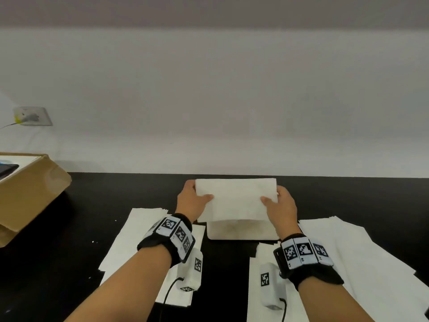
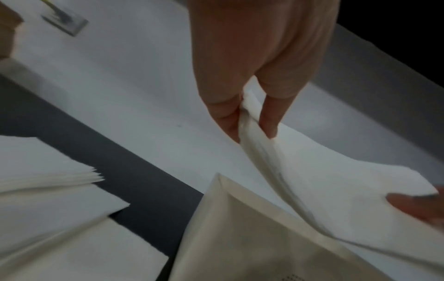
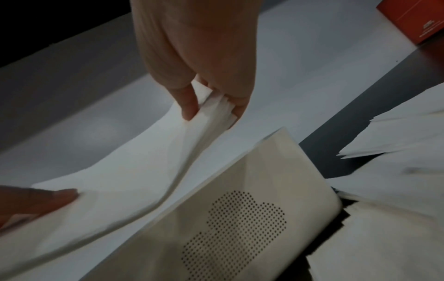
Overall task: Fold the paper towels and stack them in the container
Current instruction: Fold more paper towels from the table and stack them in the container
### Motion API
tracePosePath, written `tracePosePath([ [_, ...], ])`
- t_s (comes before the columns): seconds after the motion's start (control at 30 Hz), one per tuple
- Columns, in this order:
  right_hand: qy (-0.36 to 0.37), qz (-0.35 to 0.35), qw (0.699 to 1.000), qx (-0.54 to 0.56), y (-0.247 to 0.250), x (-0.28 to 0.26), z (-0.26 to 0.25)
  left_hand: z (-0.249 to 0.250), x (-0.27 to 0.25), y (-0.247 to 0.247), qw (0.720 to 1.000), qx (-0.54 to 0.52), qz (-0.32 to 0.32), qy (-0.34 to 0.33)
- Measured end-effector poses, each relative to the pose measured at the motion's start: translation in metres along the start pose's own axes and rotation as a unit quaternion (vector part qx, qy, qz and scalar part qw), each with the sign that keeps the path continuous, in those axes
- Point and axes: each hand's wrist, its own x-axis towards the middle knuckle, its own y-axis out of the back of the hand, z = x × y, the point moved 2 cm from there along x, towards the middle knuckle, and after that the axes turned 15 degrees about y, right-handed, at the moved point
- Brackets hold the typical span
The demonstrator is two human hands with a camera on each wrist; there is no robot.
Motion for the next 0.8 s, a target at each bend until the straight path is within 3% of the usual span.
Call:
tracePosePath([
  [0.13,-0.006,0.06,0.998,0.022,0.001,0.013,0.001,0.011,0.012,-0.025,1.0,0.018,0.013,-0.006],
  [0.27,-0.009,0.07,0.997,0.013,0.0,0.024,0.01,0.011,0.023,-0.046,0.999,0.034,0.03,-0.002],
  [0.37,-0.002,0.062,0.997,-0.036,-0.003,0.03,0.021,0.011,0.029,-0.056,0.994,0.102,0.038,-0.009],
  [0.53,-0.003,-0.018,0.982,-0.19,-0.01,0.04,0.034,0.01,0.042,-0.073,0.922,0.382,0.038,-0.054],
  [0.7,-0.025,-0.13,0.945,-0.3,-0.017,0.042,0.038,0.002,0.051,-0.085,0.875,0.481,0.024,-0.046],
  [0.8,-0.05,-0.154,0.938,-0.307,-0.022,0.043,0.042,-0.001,0.051,-0.091,0.842,0.537,0.001,-0.039],
])
